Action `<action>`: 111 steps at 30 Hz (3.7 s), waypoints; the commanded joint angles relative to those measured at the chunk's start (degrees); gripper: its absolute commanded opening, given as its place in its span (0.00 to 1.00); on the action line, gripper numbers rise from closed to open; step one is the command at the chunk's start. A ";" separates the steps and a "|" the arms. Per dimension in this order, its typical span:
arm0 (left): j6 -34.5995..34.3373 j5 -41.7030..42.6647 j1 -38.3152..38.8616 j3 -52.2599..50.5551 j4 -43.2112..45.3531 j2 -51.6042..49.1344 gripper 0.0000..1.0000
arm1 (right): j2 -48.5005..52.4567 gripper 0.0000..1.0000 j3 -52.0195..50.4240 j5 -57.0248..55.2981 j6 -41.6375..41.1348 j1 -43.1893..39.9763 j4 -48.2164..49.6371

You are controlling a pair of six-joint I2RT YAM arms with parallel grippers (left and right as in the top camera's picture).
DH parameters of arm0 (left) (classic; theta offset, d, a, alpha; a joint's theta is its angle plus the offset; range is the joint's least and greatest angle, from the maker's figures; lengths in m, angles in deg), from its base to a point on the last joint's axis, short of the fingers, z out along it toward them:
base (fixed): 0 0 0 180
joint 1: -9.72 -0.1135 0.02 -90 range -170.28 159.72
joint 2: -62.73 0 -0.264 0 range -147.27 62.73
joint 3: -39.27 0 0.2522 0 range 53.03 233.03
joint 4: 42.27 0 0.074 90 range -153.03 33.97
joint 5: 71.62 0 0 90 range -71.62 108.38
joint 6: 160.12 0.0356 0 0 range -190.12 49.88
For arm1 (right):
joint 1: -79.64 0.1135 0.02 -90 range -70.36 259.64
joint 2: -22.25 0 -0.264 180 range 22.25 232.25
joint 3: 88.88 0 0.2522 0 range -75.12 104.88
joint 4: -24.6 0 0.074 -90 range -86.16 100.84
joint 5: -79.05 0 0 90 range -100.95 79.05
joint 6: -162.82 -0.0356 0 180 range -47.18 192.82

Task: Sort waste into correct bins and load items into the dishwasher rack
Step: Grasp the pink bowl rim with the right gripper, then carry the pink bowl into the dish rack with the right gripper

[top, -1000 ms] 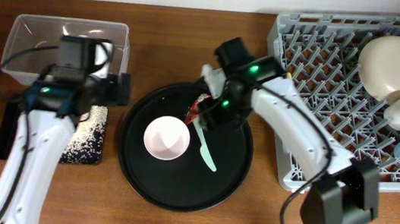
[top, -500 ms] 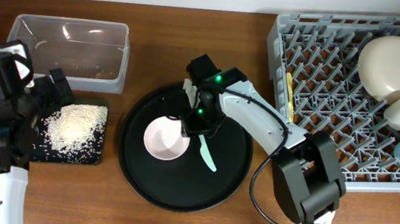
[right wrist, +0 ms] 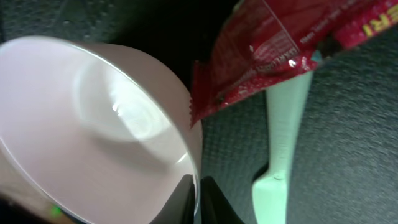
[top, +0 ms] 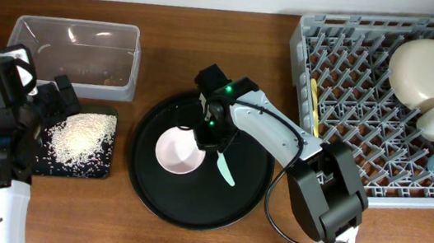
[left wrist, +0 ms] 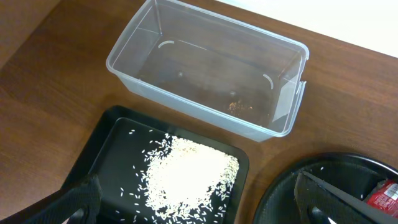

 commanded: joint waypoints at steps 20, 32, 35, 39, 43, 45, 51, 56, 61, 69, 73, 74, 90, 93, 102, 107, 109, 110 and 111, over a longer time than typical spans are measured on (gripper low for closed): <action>-0.72 -0.24 -0.28 0.98 0.11 0.26 0.99 | 0.94 0.21 -0.83 -4.39 -1.62 1.90 1.70; -0.72 -0.24 -0.28 0.98 0.11 0.26 0.99 | -0.02 0.04 1.70 -7.76 -1.36 1.86 -1.97; -0.72 -0.24 -0.28 0.98 0.11 0.26 0.99 | -1.70 0.04 4.83 -10.97 0.37 2.29 -5.33; -0.72 -0.24 -0.28 0.98 0.11 0.26 0.99 | -4.83 0.04 11.21 -15.65 2.80 2.14 -11.10; -0.72 -0.24 -0.28 0.98 0.11 0.26 0.99 | -6.08 0.05 17.84 -28.63 4.02 2.12 -16.83; -0.72 -0.24 -0.28 0.98 0.11 0.26 0.99 | -6.16 0.04 22.80 -41.83 4.04 1.86 -20.76; -0.72 -0.24 -0.28 0.98 0.11 0.26 0.99 | -6.12 0.04 28.39 -74.97 16.35 -1.70 -21.68; -0.72 -0.24 -0.28 0.98 0.11 0.26 0.99 | -4.46 0.04 28.33 -75.80 36.72 -9.03 -16.31; -0.72 -0.24 -0.28 0.98 0.11 0.26 0.99 | -3.50 0.04 28.33 -81.44 53.37 -16.17 -6.40; -0.72 -0.24 -0.28 0.98 0.11 0.26 0.99 | -2.54 0.04 28.33 -81.13 64.50 -26.23 5.35; -0.72 -0.24 -0.28 0.98 0.11 0.26 0.99 | -1.64 0.04 28.33 -82.25 69.37 -30.10 7.21; -0.72 -0.24 -0.28 0.98 0.11 0.26 0.99 | -1.40 0.04 28.33 -82.68 69.44 -30.62 7.34; -0.72 -0.24 -0.28 0.98 0.11 0.26 0.99 | 13.18 0.04 27.89 -91.27 69.13 -32.72 15.61; -0.72 -0.24 -0.28 0.98 0.11 0.26 0.99 | 13.66 0.04 27.89 -90.75 68.06 -32.72 16.39; -0.72 -0.24 -0.28 0.98 0.11 0.26 0.99 | 13.66 0.04 27.89 -90.75 66.14 -32.44 16.70; -0.72 -0.24 -0.28 0.98 0.11 0.26 0.99 | 13.66 0.04 27.89 -90.05 65.85 -31.85 15.85; -0.72 -0.24 -0.28 0.98 0.11 0.26 0.99 | 13.73 0.04 27.85 -88.54 65.09 -31.85 14.03; -0.72 -0.24 -0.28 0.98 0.11 0.26 0.99 | 13.84 0.04 27.85 -88.32 64.06 -31.82 13.60; -0.72 -0.24 -0.28 0.98 0.11 0.26 0.99 | 13.90 0.04 27.85 -88.35 63.45 -31.74 12.96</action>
